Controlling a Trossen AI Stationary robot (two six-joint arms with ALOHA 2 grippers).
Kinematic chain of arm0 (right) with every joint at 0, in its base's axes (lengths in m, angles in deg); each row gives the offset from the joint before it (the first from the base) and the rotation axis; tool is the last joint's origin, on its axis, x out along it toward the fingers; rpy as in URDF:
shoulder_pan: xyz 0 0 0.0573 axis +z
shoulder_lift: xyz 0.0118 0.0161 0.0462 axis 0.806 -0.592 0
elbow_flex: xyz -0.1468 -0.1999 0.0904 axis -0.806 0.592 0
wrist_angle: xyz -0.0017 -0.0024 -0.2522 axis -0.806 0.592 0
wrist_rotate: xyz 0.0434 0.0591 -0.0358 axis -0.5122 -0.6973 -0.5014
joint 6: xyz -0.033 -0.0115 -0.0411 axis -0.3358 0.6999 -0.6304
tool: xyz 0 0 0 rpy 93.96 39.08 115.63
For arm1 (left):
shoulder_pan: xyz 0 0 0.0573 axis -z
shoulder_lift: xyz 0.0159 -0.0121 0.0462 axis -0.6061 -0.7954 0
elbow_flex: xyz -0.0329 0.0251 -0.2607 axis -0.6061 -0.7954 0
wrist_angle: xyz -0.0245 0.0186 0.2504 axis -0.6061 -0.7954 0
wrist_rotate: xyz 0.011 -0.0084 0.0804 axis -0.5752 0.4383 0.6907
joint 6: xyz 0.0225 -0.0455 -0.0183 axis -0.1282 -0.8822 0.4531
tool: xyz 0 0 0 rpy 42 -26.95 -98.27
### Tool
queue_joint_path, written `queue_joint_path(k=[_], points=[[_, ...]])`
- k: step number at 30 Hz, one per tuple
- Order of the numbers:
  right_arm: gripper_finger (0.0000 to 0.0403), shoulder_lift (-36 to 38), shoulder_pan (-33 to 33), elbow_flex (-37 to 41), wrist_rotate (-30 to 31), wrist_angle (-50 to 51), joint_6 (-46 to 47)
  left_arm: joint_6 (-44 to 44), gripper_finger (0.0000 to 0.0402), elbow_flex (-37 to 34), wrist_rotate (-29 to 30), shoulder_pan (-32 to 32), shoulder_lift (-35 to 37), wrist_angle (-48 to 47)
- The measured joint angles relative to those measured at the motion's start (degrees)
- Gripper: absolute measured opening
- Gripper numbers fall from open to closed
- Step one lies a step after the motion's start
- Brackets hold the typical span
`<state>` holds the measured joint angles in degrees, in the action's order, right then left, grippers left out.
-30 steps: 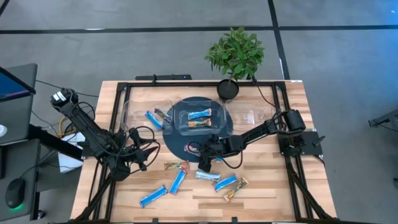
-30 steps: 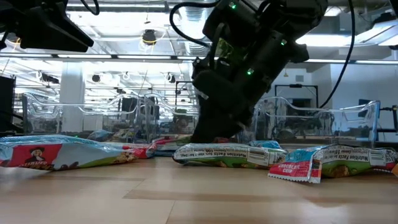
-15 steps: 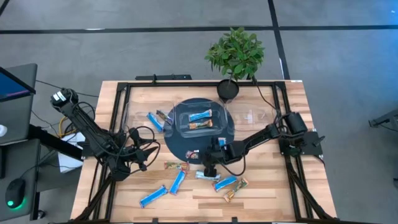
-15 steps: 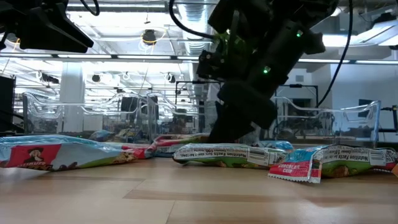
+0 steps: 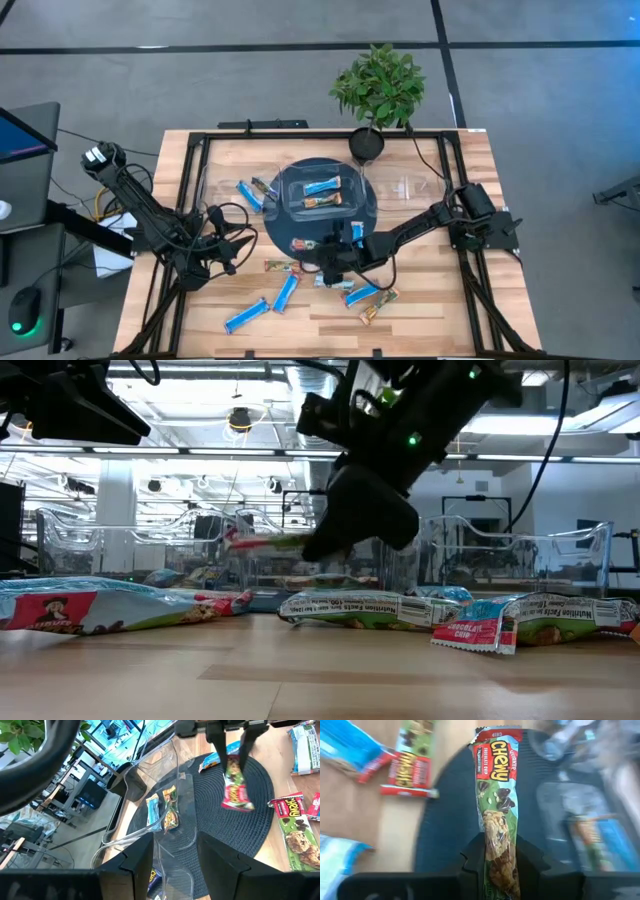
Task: Pick and place Granola Bars by type
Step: Put the top left red snack bar into the right transparent bin
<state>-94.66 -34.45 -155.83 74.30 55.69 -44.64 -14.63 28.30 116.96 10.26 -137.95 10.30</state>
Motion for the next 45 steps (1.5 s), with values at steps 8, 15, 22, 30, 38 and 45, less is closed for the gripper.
queue_joint_path(k=[8,15,22,30,38,45], points=[[0.0062,1.4,2.7,-6.8,16.4,23.6,8.4,0.0,0.0146,0.0,0.0,0.0,0.0,0.0],[0.0062,5.2,4.0,-10.2,22.4,46.2,30.2,-1.4,0.0146,0.0,0.0,0.0,0.0,-1.2],[0.0062,8.0,3.8,-9.8,22.0,71.4,54.1,-1.7,0.0146,0.0,0.0,0.0,0.0,-1.5],[0.0062,8.9,1.7,-7.4,20.8,78.4,57.2,-2.5,0.0146,0.0,0.2,0.0,0.0,-2.2],[0.0062,10.8,-2.5,-0.2,16.9,78.8,61.7,-2.6,0.0146,0.0,0.0,0.0,0.0,-2.4],[0.0062,14.0,-5.5,5.0,11.0,78.7,66.9,-2.6,0.0146,0.0,0.0,0.0,0.0,-2.4]])
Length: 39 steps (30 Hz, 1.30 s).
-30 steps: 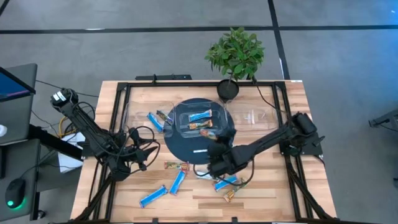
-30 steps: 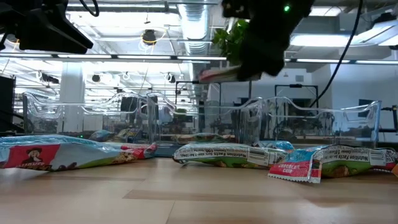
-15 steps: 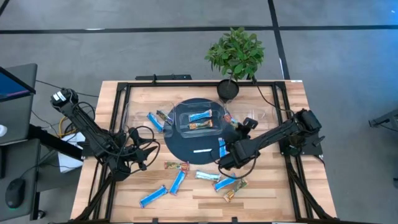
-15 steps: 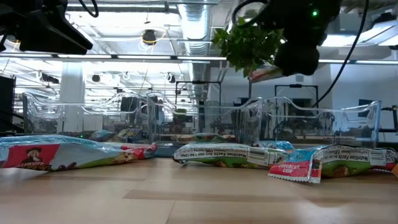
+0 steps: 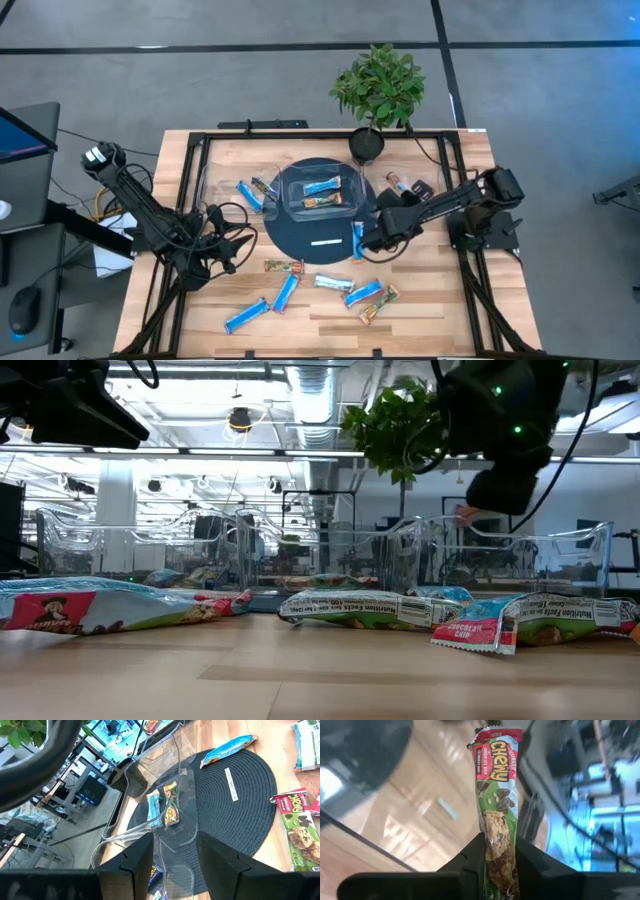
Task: Pick and place Granola Bars by type
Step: Put the top left red snack bar into the right transparent bin
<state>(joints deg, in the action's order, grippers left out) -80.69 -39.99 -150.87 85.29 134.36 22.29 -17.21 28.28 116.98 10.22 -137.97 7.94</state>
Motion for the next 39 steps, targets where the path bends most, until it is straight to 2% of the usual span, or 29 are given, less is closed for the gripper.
queue_joint_path(k=[4,9,27,39], points=[[0.0062,1.7,-1.4,1.8,-3.6,-0.6,-0.3,0.0,0.0146,0.0,0.0,0.0,0.0,0.0],[0.0062,1.9,-2.9,2.1,-4.5,-0.9,-4.7,0.0,0.0146,0.0,0.0,0.0,0.0,0.0],[0.0062,1.9,-16.6,2.1,-4.5,-10.7,-34.1,-0.2,0.0146,0.0,0.0,0.0,0.0,0.0],[0.0073,3.6,-19.9,2.0,-7.3,-12.6,-35.1,-0.2,0.0146,0.0,0.3,0.0,0.0,0.0]])
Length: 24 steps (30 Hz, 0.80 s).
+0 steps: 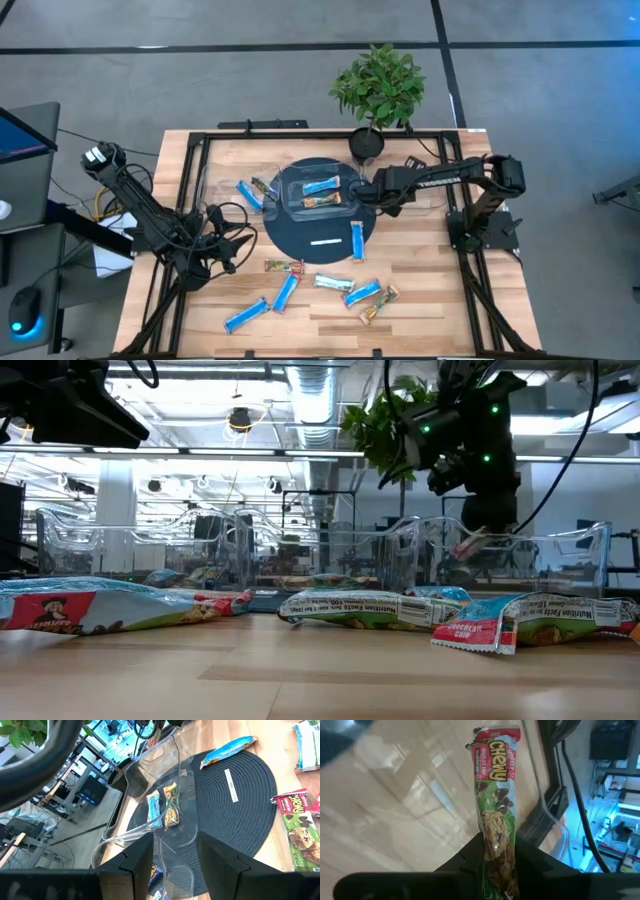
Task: Pick and place Granola Bars by type
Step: Put the top left red snack bar into the right transparent bin, then put the bottom left blue snack bar into the left transparent bin
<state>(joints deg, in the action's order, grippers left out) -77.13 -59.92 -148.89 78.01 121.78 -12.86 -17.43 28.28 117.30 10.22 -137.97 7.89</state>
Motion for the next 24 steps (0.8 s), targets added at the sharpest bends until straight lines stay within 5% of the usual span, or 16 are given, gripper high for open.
queue_joint_path(k=[15,24], points=[[0.0198,6.2,3.3,0.0,1.5,-0.7,0.1,-0.9,0.0146,0.0,-1.4,-2.5,0.0,0.0],[0.0221,15.0,12.4,0.0,8.2,-8.6,0.1,-0.5,0.0146,0.0,-1.3,-2.7,0.0,0.0]])
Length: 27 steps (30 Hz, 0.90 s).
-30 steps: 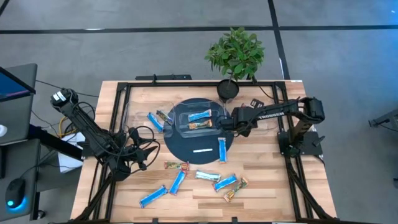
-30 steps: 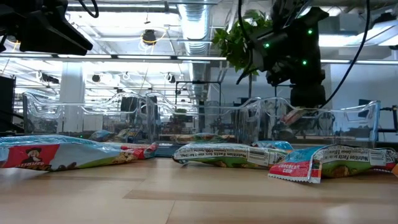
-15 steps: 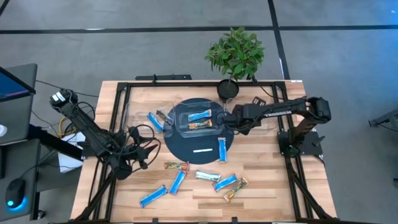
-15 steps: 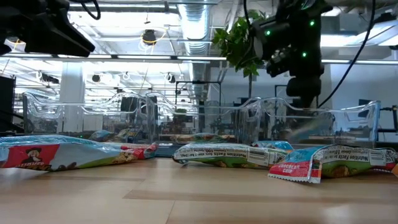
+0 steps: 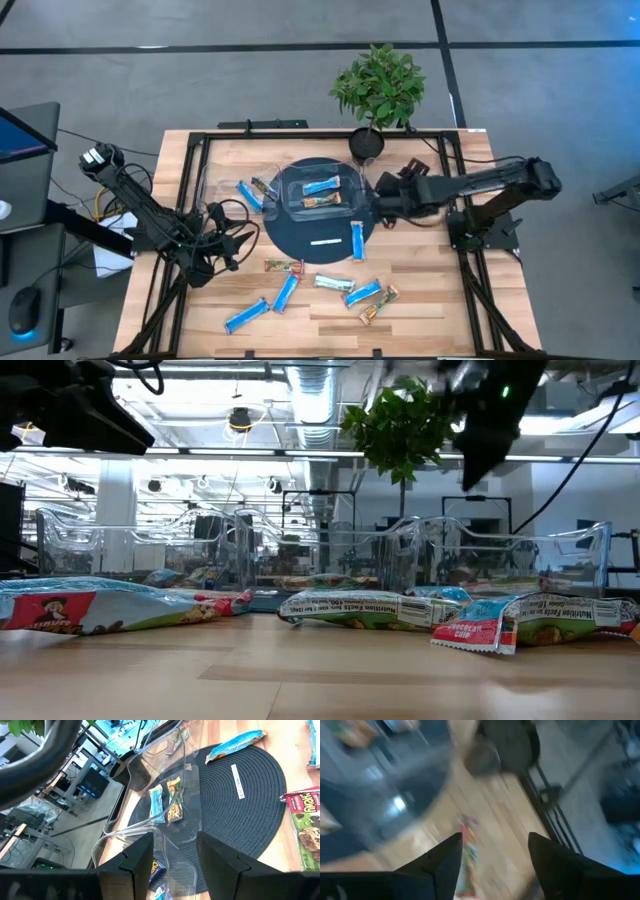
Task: Pick and place Granola Bars by type
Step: Put the bottom left blue snack bar into the left transparent bin
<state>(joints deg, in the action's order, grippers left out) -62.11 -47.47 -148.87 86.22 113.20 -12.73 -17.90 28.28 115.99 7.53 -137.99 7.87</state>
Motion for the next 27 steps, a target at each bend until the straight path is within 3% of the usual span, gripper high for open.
queue_joint_path(k=[5,12,21,27], points=[[0.0217,3.5,8.9,0.0,3.7,-7.0,-1.4,0.2,0.0146,0.0,0.7,0.0,0.0,0.0],[0.0216,3.9,21.4,0.5,17.8,-10.2,-0.4,0.3,0.0146,0.0,0.9,0.0,0.0,2.2],[0.0216,3.9,30.3,7.7,23.4,-17.4,5.5,8.1,0.0146,0.0,-22.5,0.0,0.0,11.1],[0.0216,3.8,32.9,12.1,26.7,-23.5,5.6,9.9,0.0146,0.0,-31.4,-0.6,0.0,14.3]])
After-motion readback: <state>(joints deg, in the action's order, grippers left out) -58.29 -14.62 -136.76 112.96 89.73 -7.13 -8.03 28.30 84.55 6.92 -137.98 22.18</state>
